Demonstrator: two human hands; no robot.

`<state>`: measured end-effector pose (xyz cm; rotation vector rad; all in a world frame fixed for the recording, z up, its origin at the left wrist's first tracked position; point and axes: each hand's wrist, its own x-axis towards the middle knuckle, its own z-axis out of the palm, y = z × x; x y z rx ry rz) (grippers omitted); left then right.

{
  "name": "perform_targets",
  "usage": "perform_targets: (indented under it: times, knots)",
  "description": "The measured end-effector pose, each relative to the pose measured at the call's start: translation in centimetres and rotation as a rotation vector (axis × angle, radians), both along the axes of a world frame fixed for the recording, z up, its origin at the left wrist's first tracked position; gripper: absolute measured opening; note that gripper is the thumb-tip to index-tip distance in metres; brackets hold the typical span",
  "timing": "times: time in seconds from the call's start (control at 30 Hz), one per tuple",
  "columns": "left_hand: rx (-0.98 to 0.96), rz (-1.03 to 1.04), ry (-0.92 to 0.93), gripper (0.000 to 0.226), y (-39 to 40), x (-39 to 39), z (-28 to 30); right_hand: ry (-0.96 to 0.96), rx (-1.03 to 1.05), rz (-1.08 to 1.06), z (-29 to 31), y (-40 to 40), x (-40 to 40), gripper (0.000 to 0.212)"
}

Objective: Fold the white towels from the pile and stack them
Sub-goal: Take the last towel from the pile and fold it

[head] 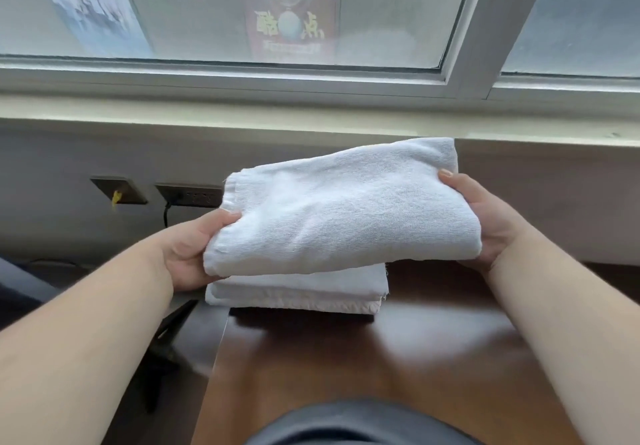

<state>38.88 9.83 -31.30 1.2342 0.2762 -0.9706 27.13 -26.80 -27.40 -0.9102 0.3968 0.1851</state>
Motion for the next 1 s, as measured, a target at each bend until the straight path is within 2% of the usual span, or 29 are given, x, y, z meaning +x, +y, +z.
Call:
perform_targets:
  times: [0.23,0.3,0.37,0.43,0.6,0.7,0.8,0.87,0.93,1.0]
  knots:
    - [-0.045,-0.019,-0.048,0.044,2.1,3.6,-2.2,0.11,-0.05,-0.006,-4.4,1.3,3.2,0.038]
    - [-0.044,-0.049,-0.103,0.045,2.8,4.8,-3.0,0.125,-0.078,-0.005,-5.5,1.7,4.0,0.043]
    - [-0.029,-0.06,-0.147,0.041,3.2,5.8,-3.9,0.171,-0.116,-0.012,-6.6,2.2,4.8,0.045]
    - [-0.011,-0.039,-0.167,0.033,3.5,6.7,-4.8,0.243,-0.152,-0.034,-7.7,2.8,5.8,0.038]
    - [0.112,0.032,-0.166,0.031,2.7,7.7,-7.2,0.354,-0.298,-0.159,-10.3,4.0,7.1,0.035]
    - [0.243,0.055,-0.119,0.03,2.1,7.8,-8.9,0.439,-0.452,-0.142,-12.6,3.8,6.5,0.039]
    - [0.274,0.102,-0.021,0.037,1.7,8.9,-9.3,0.488,-0.513,-0.103,-14.0,3.8,6.3,0.054]
    - [0.339,0.114,0.039,0.051,1.0,9.9,-9.3,0.496,-0.528,-0.094,-13.9,4.1,6.5,0.054]
    - [0.451,0.039,0.044,0.068,0.4,10.5,-9.2,0.489,-0.57,-0.08,-13.7,4.3,6.7,0.053]
    - [0.49,-0.03,0.055,0.072,-0.1,10.7,-9.0,0.468,-0.669,-0.058,-13.8,4.3,6.8,0.055]
